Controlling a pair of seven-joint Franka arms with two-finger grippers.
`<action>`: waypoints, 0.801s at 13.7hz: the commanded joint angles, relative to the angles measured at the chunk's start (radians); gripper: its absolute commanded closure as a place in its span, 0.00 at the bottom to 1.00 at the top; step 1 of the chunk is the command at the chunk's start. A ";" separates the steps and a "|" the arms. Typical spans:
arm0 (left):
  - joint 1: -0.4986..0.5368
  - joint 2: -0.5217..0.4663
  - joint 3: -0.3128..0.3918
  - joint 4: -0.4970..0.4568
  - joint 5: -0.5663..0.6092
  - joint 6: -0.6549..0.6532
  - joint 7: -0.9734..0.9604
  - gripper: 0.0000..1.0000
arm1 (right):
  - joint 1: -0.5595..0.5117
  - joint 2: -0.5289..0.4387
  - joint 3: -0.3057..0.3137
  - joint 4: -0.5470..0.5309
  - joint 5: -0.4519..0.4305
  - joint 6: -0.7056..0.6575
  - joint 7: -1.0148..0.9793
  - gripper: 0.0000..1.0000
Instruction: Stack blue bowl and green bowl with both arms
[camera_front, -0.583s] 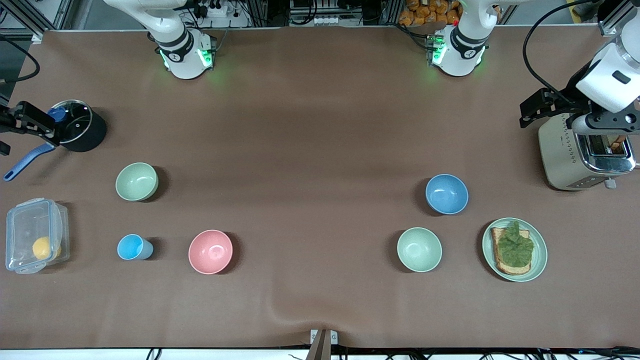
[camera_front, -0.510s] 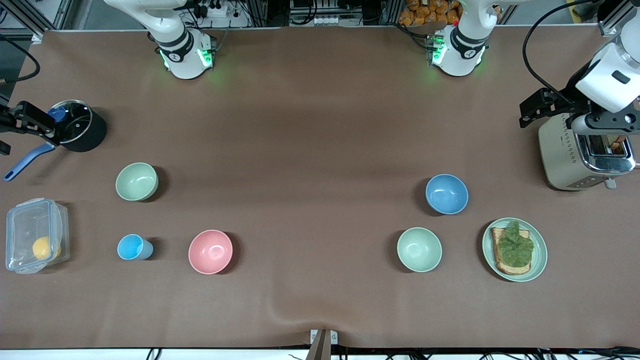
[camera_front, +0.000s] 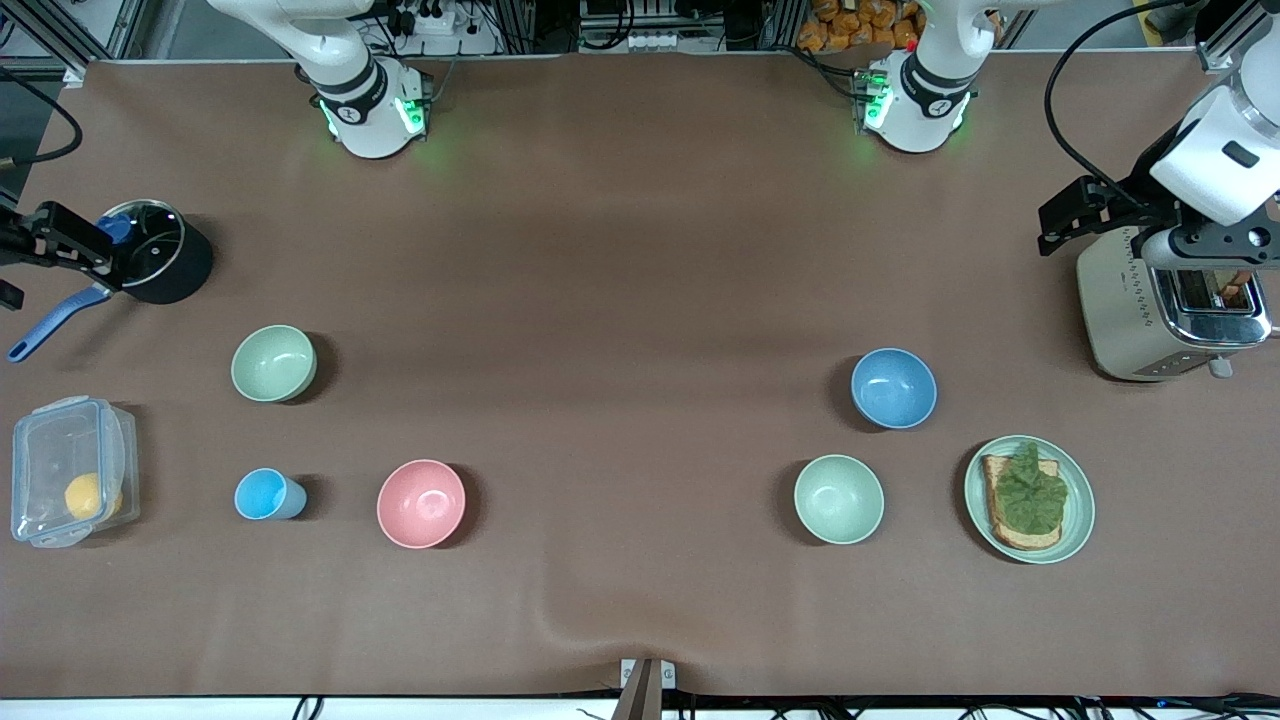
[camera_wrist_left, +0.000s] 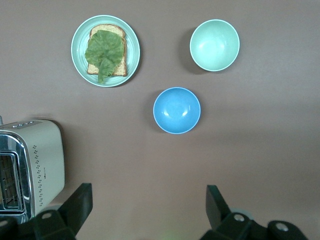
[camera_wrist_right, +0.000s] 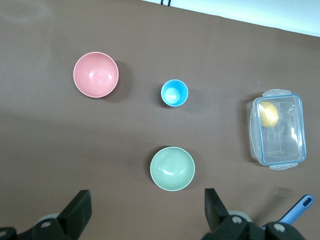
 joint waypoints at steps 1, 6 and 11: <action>-0.008 0.019 0.001 0.008 0.016 -0.016 -0.006 0.00 | 0.010 -0.012 0.002 0.006 -0.020 -0.015 0.021 0.00; -0.012 0.147 0.000 0.005 0.026 0.018 -0.005 0.00 | 0.005 -0.015 -0.003 0.002 -0.005 -0.017 0.039 0.00; -0.007 0.279 0.000 -0.003 0.026 0.102 -0.005 0.00 | 0.002 -0.018 -0.005 -0.043 -0.006 -0.003 0.036 0.00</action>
